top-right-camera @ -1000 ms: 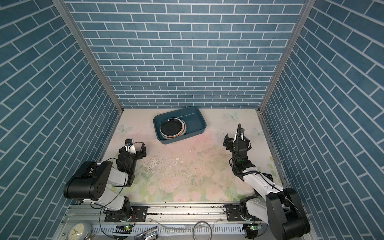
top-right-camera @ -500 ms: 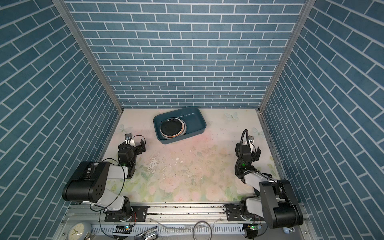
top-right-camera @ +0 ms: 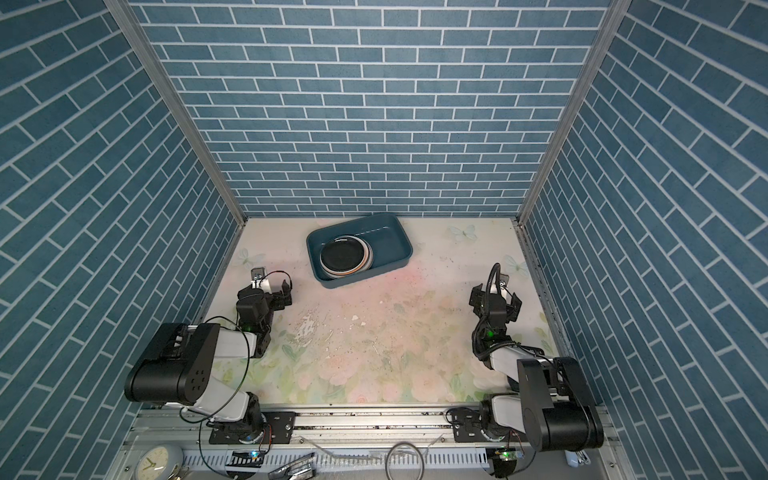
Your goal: Place the plates into the plastic bin on the countertop
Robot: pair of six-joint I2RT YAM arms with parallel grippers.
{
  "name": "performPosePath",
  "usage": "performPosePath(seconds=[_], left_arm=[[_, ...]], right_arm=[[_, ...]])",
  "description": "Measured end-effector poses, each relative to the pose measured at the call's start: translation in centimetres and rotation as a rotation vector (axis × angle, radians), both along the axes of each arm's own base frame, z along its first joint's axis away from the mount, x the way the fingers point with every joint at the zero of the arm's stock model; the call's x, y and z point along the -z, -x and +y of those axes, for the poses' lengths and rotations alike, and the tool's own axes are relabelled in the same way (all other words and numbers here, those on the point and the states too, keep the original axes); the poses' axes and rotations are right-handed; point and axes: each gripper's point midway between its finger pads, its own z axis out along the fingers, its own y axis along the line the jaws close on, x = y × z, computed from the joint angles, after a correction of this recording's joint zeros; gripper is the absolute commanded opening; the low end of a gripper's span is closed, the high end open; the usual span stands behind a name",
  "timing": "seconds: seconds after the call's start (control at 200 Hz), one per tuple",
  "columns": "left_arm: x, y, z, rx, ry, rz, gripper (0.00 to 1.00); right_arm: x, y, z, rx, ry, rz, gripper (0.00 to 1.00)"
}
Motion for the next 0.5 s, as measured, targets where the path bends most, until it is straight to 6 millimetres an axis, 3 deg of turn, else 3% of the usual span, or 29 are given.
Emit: performPosePath(seconds=[0.21,0.355,0.5], left_arm=[[0.0,-0.3,-0.4,0.024,0.008,0.009,1.00],[0.2,-0.3,-0.5,0.027,0.009,0.018,1.00],[0.2,-0.3,-0.5,0.028,0.009,0.018,0.99]], right_arm=[[0.3,-1.3,0.0,-0.038,0.014,0.003,0.99],[2.6,-1.8,-1.2,-0.025,-0.001,0.037,0.99],[3.5,-2.1,-1.5,-0.035,-0.013,0.044,0.99]])
